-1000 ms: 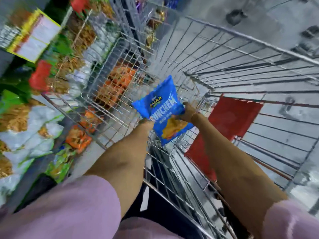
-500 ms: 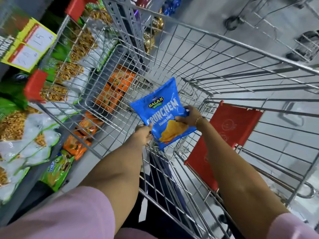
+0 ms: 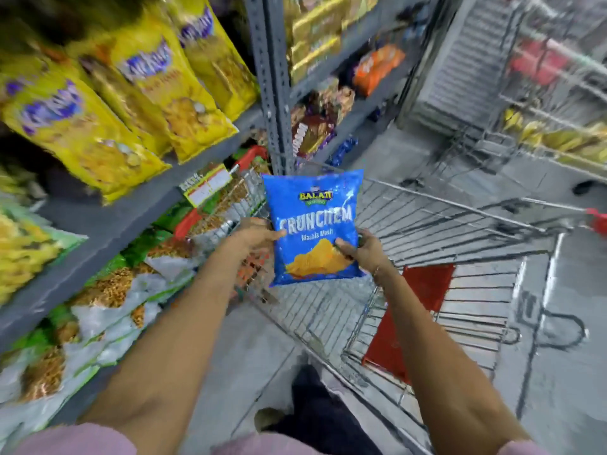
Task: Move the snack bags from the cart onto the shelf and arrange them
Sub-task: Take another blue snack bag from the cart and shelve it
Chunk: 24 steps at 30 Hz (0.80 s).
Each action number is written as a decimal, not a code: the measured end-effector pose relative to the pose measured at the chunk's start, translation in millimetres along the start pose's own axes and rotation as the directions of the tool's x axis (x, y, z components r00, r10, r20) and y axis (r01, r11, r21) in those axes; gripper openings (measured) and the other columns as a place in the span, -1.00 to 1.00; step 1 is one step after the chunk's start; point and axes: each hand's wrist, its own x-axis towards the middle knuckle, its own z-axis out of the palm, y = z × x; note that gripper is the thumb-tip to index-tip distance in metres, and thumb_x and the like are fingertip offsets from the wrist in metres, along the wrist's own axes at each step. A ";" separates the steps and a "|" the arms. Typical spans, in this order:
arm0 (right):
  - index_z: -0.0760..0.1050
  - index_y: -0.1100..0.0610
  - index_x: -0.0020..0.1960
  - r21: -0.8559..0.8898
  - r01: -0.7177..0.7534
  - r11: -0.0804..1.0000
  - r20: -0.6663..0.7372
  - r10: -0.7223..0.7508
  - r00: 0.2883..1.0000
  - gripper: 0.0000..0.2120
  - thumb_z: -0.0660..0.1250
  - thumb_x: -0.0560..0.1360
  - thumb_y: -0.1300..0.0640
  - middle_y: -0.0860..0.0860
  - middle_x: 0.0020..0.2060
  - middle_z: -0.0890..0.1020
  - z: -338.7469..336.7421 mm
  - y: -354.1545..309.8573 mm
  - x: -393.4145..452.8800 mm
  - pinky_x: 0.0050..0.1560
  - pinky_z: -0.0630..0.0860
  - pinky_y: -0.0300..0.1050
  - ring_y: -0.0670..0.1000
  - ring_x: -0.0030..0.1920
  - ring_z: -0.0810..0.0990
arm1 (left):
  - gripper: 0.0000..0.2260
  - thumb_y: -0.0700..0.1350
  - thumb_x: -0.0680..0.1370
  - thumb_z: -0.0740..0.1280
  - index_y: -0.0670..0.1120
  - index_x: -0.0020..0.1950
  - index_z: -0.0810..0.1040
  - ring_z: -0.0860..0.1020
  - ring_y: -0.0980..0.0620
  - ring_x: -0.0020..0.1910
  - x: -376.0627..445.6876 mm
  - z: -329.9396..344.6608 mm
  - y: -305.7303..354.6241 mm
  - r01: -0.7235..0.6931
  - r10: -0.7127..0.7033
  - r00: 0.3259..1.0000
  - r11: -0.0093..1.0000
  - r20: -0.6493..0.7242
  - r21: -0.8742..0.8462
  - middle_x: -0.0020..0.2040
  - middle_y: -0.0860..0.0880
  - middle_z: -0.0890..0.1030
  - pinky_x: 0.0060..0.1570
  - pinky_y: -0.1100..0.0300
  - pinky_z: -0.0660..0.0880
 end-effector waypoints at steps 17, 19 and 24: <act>0.51 0.02 -0.07 0.164 0.752 0.638 0.138 -0.770 0.623 -0.80 0.33 0.50 0.32 -0.17 -0.25 0.68 90.4 -318.5 -184.1 -0.27 0.57 -0.39 -0.27 -0.32 0.65 | -0.74 -0.17 0.51 0.37 -0.11 0.19 0.51 0.58 0.28 -0.23 -299.6 -102.4 123.3 -0.802 0.772 0.521 0.589 -0.365 0.101 -0.03 0.00 0.61 -0.32 0.48 0.46; 0.54 0.11 0.05 0.189 0.787 0.588 0.157 -0.809 0.567 -0.84 0.36 0.49 0.27 -0.10 -0.18 0.72 103.1 -345.5 -192.3 -0.18 0.59 -0.28 -0.13 -0.20 0.69 | -0.74 -0.13 0.51 0.36 -0.07 0.19 0.52 0.55 0.11 -0.01 -320.2 -116.3 136.9 -0.840 0.804 0.461 0.532 -0.374 0.107 0.10 -0.03 0.60 -0.13 0.37 0.49; 0.56 0.10 0.05 0.281 0.821 0.497 0.169 -0.868 0.468 -0.83 0.38 0.47 0.26 -0.07 -0.15 0.73 148.4 -413.6 -205.0 -0.08 0.61 -0.22 -0.09 -0.13 0.68 | -0.78 -0.07 0.55 0.31 0.00 0.20 0.48 0.61 0.14 -0.09 -366.7 -151.6 172.8 -0.896 0.860 0.332 0.416 -0.388 0.154 0.01 0.06 0.62 -0.17 0.32 0.56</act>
